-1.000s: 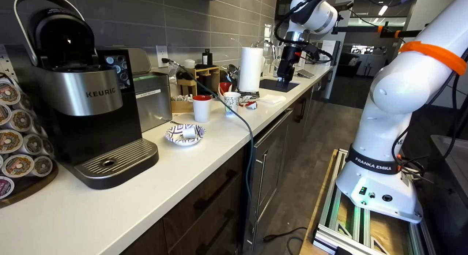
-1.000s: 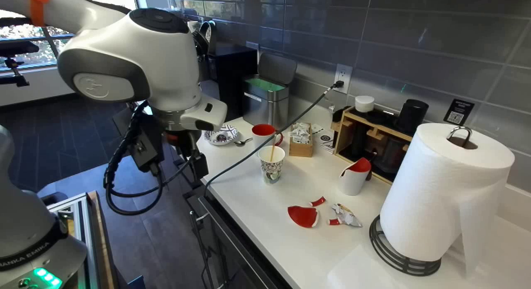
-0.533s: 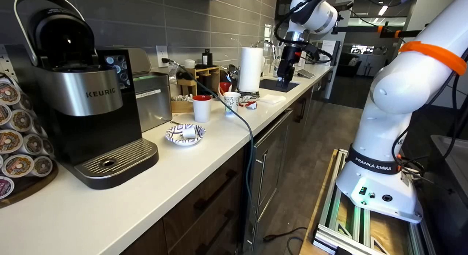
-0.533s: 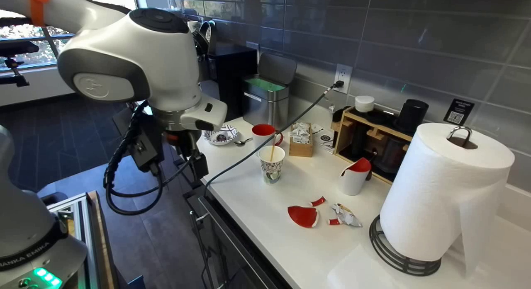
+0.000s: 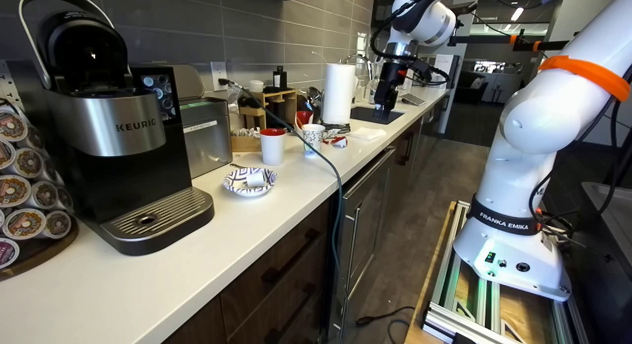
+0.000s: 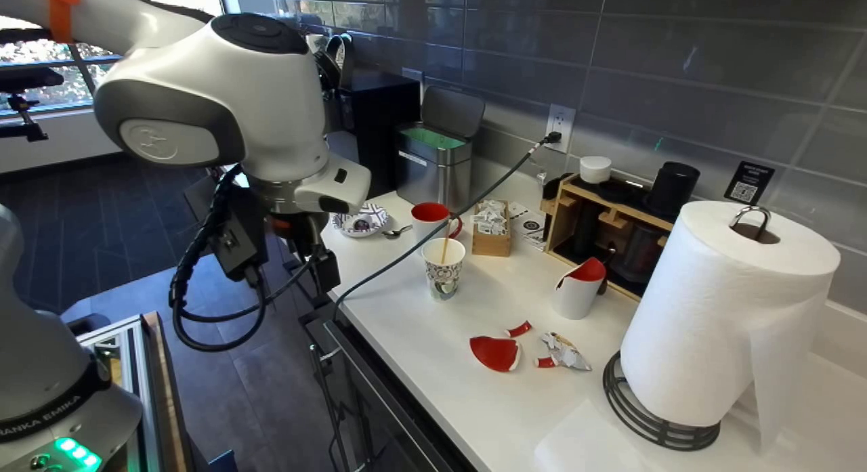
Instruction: Remove the coffee pod from the bowl and put it on the counter.
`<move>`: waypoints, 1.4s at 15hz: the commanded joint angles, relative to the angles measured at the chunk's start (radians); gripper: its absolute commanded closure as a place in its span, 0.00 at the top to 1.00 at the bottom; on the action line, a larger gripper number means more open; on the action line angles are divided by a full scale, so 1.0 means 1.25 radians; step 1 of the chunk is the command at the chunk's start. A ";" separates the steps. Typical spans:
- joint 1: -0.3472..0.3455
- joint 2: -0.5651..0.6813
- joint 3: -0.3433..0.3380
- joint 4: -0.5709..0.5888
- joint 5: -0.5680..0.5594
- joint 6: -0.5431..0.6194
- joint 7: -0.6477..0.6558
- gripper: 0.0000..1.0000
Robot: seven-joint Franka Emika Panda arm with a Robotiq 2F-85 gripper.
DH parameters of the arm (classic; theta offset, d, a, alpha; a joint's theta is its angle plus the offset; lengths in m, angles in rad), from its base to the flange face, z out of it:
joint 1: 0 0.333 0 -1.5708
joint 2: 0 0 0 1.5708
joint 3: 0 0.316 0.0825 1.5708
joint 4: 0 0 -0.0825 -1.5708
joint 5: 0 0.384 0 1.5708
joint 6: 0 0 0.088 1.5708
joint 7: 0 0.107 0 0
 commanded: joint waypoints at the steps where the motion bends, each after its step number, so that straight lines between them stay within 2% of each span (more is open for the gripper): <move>1: -0.028 0.006 0.027 0.001 0.016 -0.002 -0.013 1.00; 13: -0.028 0.006 0.027 0.001 0.016 -0.002 -0.013 1.00; 15: 0.006 0.015 0.061 -0.002 0.051 0.042 0.017 1.00; 18: 0.053 0.057 0.172 0.017 0.074 0.145 0.083 1.00; 21: 0.086 0.141 0.274 0.082 0.015 0.214 0.119 1.00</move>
